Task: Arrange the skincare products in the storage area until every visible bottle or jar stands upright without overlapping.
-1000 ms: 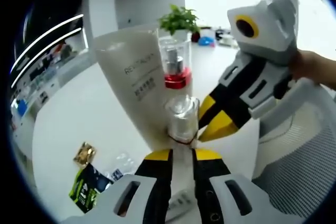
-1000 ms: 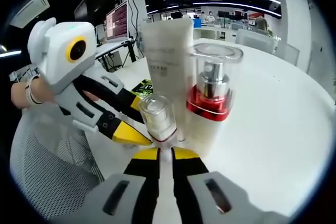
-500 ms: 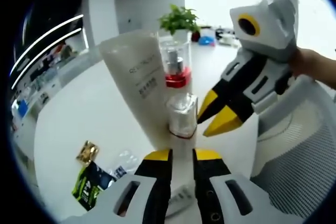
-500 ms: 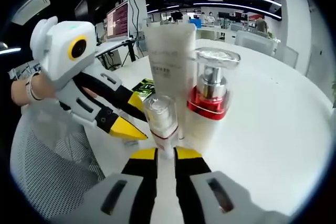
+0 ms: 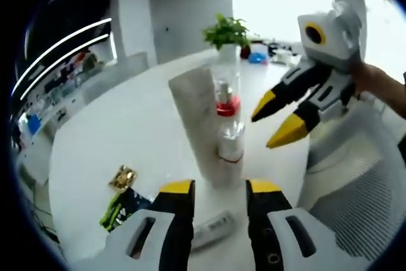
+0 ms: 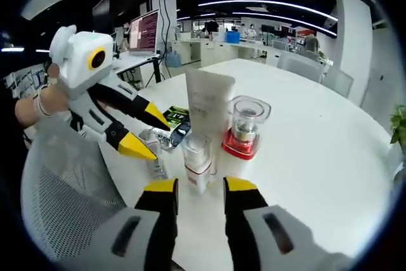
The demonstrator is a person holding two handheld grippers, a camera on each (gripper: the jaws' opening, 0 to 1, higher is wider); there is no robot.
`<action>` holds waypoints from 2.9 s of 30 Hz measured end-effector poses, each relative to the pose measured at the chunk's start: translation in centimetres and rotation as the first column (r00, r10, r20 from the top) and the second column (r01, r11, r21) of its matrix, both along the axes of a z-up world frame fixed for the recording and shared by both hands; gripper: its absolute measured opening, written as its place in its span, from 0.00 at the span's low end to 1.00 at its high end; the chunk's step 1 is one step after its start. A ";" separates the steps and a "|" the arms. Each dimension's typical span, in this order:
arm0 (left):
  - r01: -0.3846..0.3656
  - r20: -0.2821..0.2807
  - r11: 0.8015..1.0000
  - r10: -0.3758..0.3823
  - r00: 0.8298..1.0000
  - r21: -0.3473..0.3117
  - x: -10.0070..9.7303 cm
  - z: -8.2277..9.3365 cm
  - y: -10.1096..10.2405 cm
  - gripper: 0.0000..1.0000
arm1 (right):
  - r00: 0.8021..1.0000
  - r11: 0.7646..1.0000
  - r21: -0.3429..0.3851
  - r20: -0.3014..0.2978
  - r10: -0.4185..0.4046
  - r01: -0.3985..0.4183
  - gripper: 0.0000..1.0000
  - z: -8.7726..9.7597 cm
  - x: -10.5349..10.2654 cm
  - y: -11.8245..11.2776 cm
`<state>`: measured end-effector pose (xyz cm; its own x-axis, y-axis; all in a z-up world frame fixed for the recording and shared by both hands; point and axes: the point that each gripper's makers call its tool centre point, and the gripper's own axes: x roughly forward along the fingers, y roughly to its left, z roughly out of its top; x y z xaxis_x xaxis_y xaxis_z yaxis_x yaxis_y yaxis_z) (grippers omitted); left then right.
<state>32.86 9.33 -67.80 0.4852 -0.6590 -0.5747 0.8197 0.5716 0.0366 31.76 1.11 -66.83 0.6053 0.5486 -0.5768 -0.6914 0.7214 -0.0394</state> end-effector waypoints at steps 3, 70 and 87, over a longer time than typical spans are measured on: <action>-0.035 0.013 0.999 0.035 0.999 -0.005 0.1 0.9 1.3 0.38 | 1.000 1.000 -0.016 0.024 -0.004 0.004 0.35 0.8 -0.3 -0.3; -0.166 0.006 0.984 0.166 0.986 0.071 -0.5 2.0 9.0 0.97 | 0.990 0.993 -0.105 0.132 -0.041 0.055 1.00 3.8 0.4 -1.9; -0.098 0.006 0.974 0.099 0.995 0.204 0.5 -0.2 10.0 0.97 | 0.992 0.991 -0.118 0.113 -0.053 0.067 1.00 3.0 0.2 -1.9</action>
